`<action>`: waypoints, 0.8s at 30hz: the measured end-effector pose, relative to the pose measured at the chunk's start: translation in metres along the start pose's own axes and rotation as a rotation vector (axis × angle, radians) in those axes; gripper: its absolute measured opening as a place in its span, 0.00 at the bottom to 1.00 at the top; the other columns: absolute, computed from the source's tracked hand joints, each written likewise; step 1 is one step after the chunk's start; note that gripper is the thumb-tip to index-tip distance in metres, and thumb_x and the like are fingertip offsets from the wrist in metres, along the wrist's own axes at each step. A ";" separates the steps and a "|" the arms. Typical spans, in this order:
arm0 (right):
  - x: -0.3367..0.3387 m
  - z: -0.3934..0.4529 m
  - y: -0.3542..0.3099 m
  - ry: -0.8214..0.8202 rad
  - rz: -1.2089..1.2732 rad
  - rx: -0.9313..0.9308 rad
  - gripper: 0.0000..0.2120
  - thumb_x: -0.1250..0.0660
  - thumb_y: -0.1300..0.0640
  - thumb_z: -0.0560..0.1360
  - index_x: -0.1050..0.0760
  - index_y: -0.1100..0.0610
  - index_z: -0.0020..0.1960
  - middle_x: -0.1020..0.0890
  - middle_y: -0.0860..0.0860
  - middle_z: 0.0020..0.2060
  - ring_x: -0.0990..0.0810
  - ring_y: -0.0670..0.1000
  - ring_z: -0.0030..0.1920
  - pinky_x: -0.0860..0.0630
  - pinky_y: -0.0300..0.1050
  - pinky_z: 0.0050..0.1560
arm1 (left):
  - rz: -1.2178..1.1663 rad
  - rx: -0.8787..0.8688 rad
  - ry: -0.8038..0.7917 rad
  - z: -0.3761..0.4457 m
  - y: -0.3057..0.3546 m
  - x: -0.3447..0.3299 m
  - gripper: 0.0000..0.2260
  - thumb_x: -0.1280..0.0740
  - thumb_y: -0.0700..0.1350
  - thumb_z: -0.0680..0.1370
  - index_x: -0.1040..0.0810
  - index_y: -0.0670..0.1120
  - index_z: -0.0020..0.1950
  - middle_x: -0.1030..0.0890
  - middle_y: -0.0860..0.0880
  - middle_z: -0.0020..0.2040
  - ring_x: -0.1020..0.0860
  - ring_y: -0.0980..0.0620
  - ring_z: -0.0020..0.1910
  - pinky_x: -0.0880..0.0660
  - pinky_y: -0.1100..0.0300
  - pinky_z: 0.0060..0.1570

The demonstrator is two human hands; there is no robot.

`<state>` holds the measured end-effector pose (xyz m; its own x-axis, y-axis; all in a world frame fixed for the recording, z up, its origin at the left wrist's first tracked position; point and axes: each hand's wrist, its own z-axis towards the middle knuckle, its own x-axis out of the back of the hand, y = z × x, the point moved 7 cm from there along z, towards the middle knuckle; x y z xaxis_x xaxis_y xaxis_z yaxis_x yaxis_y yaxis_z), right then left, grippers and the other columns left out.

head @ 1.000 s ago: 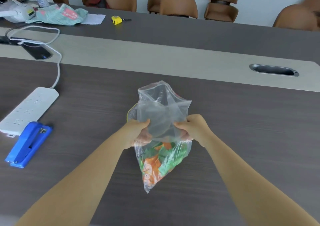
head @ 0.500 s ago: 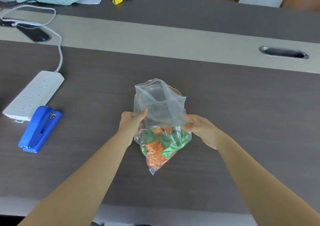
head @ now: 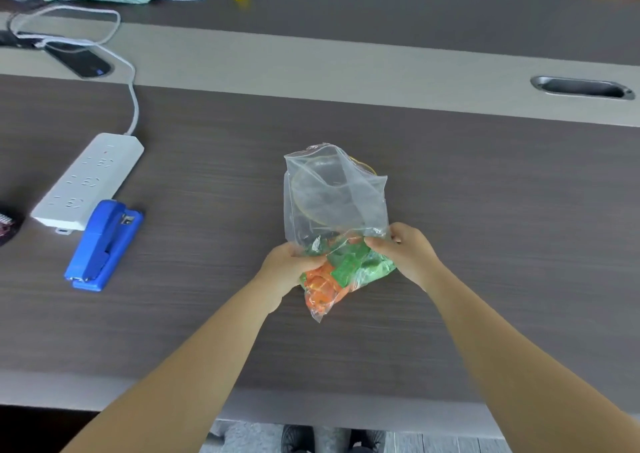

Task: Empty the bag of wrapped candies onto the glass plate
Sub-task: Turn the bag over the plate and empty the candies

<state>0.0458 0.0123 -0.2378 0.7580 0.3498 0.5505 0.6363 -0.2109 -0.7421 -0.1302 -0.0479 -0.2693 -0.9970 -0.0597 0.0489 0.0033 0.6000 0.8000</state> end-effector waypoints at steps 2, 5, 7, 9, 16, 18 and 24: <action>-0.001 0.001 0.000 0.004 0.074 -0.006 0.12 0.35 0.50 0.71 0.32 0.58 0.41 0.29 0.55 0.38 0.32 0.52 0.39 0.37 0.46 0.40 | -0.076 0.053 -0.045 -0.001 0.002 -0.002 0.05 0.33 0.41 0.74 0.26 0.47 0.48 0.20 0.48 0.46 0.22 0.51 0.45 0.27 0.59 0.39; 0.000 0.000 -0.003 -0.006 0.180 -0.038 0.13 0.34 0.49 0.69 0.31 0.57 0.42 0.30 0.56 0.39 0.32 0.53 0.40 0.36 0.48 0.42 | -0.160 0.105 -0.137 -0.003 0.010 -0.004 0.05 0.37 0.44 0.76 0.25 0.47 0.51 0.19 0.47 0.48 0.21 0.48 0.46 0.24 0.53 0.42; 0.004 -0.001 -0.005 -0.005 0.215 -0.073 0.25 0.32 0.43 0.63 0.28 0.65 0.43 0.23 0.65 0.41 0.28 0.58 0.40 0.28 0.54 0.45 | -0.191 0.101 -0.176 -0.003 0.018 -0.004 0.07 0.37 0.46 0.76 0.24 0.45 0.51 0.18 0.47 0.44 0.21 0.49 0.44 0.24 0.54 0.43; 0.006 0.000 -0.003 -0.037 0.253 -0.120 0.43 0.32 0.37 0.56 0.30 0.73 0.55 0.23 0.70 0.56 0.22 0.67 0.50 0.27 0.65 0.60 | -0.212 0.077 -0.206 -0.004 0.027 -0.002 0.10 0.36 0.48 0.75 0.22 0.42 0.49 0.18 0.46 0.41 0.21 0.48 0.43 0.24 0.55 0.47; 0.002 -0.004 -0.017 -0.211 0.454 -0.168 0.21 0.38 0.46 0.73 0.26 0.61 0.57 0.18 0.54 0.50 0.20 0.54 0.49 0.29 0.44 0.44 | -0.265 -0.007 -0.290 -0.011 0.049 -0.002 0.15 0.37 0.39 0.75 0.26 0.43 0.62 0.20 0.47 0.56 0.21 0.50 0.54 0.29 0.54 0.61; 0.000 -0.007 -0.021 -0.269 0.485 -0.149 0.15 0.38 0.49 0.74 0.25 0.58 0.54 0.19 0.50 0.45 0.21 0.49 0.44 0.31 0.41 0.42 | -0.266 -0.026 -0.322 -0.012 0.051 -0.002 0.16 0.37 0.36 0.74 0.27 0.44 0.62 0.19 0.48 0.55 0.20 0.52 0.52 0.27 0.55 0.60; 0.004 -0.010 -0.023 -0.263 0.476 -0.096 0.08 0.34 0.61 0.72 0.25 0.58 0.51 0.21 0.56 0.47 0.23 0.54 0.50 0.28 0.43 0.50 | -0.255 -0.089 -0.372 -0.014 0.060 -0.002 0.23 0.38 0.29 0.74 0.32 0.41 0.68 0.22 0.46 0.59 0.18 0.57 0.45 0.22 0.66 0.45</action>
<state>0.0353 0.0097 -0.2151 0.9116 0.4093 0.0398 0.2519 -0.4793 -0.8407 -0.1272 -0.0234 -0.2131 -0.9266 0.1033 -0.3615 -0.2559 0.5312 0.8077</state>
